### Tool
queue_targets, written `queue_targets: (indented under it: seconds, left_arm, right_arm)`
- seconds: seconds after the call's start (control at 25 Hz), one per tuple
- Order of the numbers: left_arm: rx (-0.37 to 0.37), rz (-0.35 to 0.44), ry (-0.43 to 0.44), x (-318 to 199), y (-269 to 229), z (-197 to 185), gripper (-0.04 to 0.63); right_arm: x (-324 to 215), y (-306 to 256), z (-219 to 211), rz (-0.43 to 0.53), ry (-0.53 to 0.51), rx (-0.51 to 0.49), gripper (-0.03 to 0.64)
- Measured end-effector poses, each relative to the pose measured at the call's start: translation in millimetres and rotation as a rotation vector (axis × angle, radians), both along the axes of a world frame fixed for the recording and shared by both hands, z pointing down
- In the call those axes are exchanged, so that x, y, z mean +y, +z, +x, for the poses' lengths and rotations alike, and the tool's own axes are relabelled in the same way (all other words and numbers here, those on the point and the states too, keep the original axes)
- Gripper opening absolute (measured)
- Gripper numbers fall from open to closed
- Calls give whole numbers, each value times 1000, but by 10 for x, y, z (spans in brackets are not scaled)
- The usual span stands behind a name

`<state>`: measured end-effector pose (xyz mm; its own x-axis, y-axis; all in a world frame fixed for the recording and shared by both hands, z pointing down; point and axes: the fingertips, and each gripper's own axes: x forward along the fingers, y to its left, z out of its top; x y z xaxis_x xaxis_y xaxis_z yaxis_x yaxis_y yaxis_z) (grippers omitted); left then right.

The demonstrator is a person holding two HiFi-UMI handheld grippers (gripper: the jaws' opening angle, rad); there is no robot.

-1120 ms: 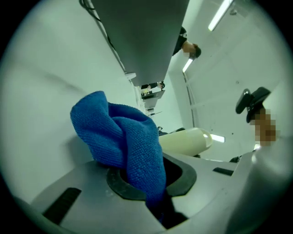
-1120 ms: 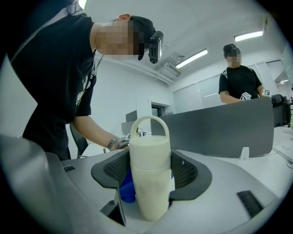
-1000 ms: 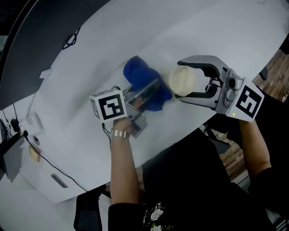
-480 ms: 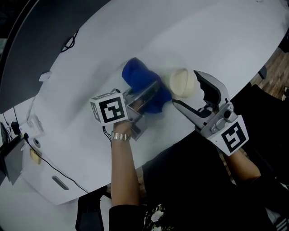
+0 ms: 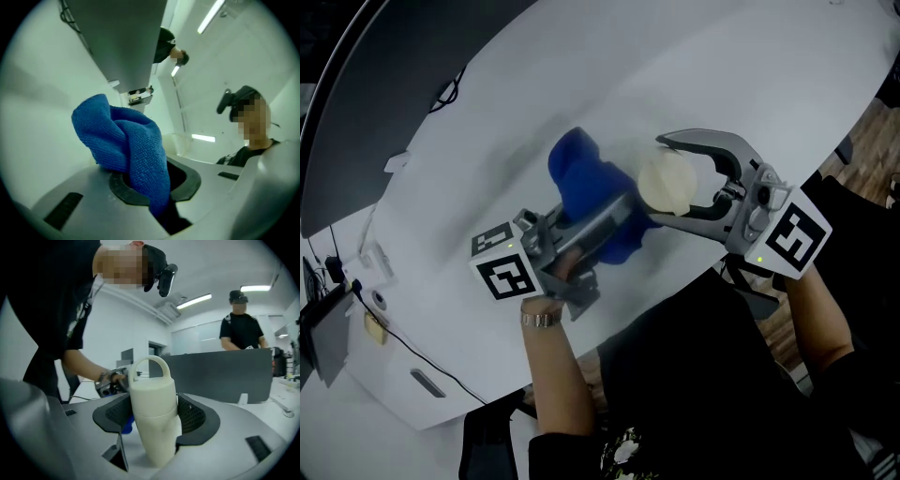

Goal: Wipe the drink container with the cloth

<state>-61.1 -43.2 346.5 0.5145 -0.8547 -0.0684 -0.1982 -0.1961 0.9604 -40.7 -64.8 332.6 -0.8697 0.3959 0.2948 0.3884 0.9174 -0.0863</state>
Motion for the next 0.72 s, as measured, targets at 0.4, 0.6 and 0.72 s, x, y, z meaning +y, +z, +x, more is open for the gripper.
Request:
queue_targets:
  seconds: [0.4,0.6,0.72]
  left_arm:
    - [96,137,61,-200,-228,3,41]
    - [66,45,62,-215,63,24,41]
    - [49,-7,61,-217,192,31,41]
  right_arm:
    - [-100,-134,-30,-113,-136,-80,272]
    - [-112,-137,-27,-132,-122,-87,272]
    - [-120,-141,-27,-141,-113,-95,272]
